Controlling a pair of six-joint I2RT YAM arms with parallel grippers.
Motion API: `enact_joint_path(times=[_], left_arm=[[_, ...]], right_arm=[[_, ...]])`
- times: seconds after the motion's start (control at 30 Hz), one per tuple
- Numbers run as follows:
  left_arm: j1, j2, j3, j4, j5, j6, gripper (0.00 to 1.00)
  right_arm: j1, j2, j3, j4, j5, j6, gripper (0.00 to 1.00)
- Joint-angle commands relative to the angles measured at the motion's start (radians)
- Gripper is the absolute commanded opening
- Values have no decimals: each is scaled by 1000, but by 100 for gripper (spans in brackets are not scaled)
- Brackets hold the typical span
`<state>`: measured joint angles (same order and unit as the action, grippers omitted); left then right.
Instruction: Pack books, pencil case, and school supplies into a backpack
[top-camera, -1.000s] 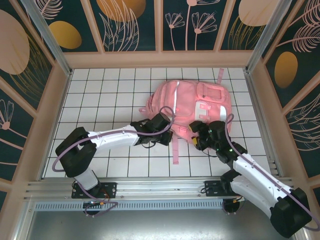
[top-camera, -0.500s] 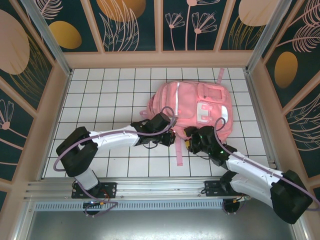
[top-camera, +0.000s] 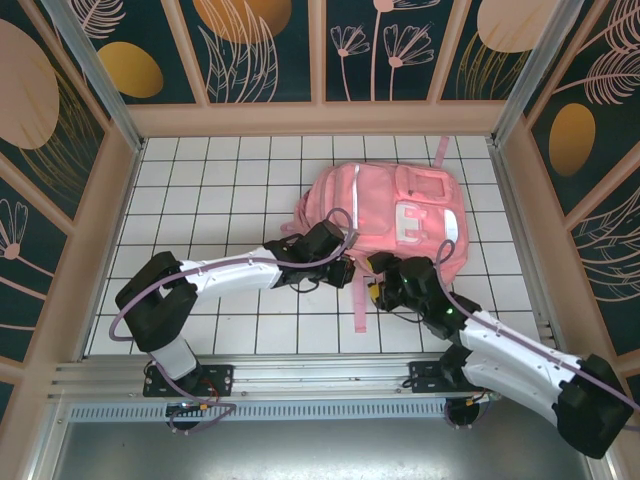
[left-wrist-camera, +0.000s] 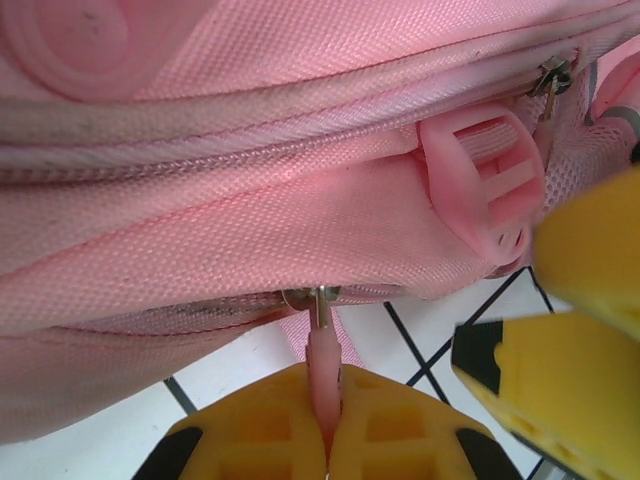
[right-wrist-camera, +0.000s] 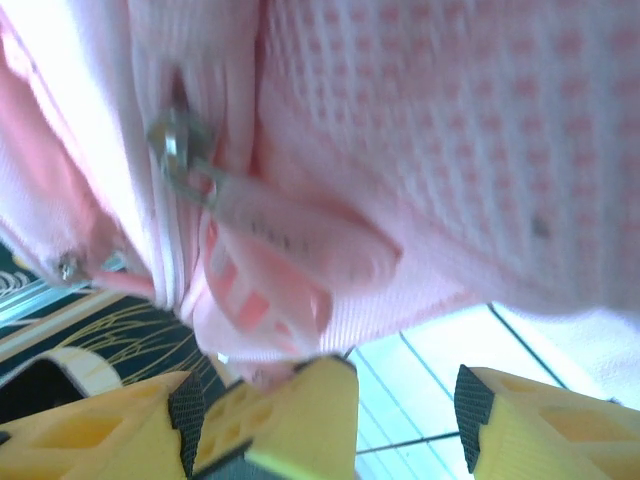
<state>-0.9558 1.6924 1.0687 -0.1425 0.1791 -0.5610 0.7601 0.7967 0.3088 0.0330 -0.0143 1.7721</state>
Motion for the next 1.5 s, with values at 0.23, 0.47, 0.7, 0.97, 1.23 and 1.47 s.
enact_joint_path(times=[0.23,0.47,0.7,0.97,1.23,1.47], left_arm=[[-6,7,43,119,107,18,0],[-6,-19,-9,113,123,37,0],[-7,-25,-25,79,88,55,0],[-6,-25,-21,18,22,92,0],[-5,-21,-36,-43,-41,109,1],[-5,-37,-37,-52,-61,108,0]], right_arm=[[19,71,-79,155,110,77,67],[-57,163,-20,246,133,-17,49],[-74,185,14,228,165,-73,17],[-91,151,14,90,197,-100,0],[-105,79,8,-6,237,-129,0],[-113,72,14,-33,234,-171,0]])
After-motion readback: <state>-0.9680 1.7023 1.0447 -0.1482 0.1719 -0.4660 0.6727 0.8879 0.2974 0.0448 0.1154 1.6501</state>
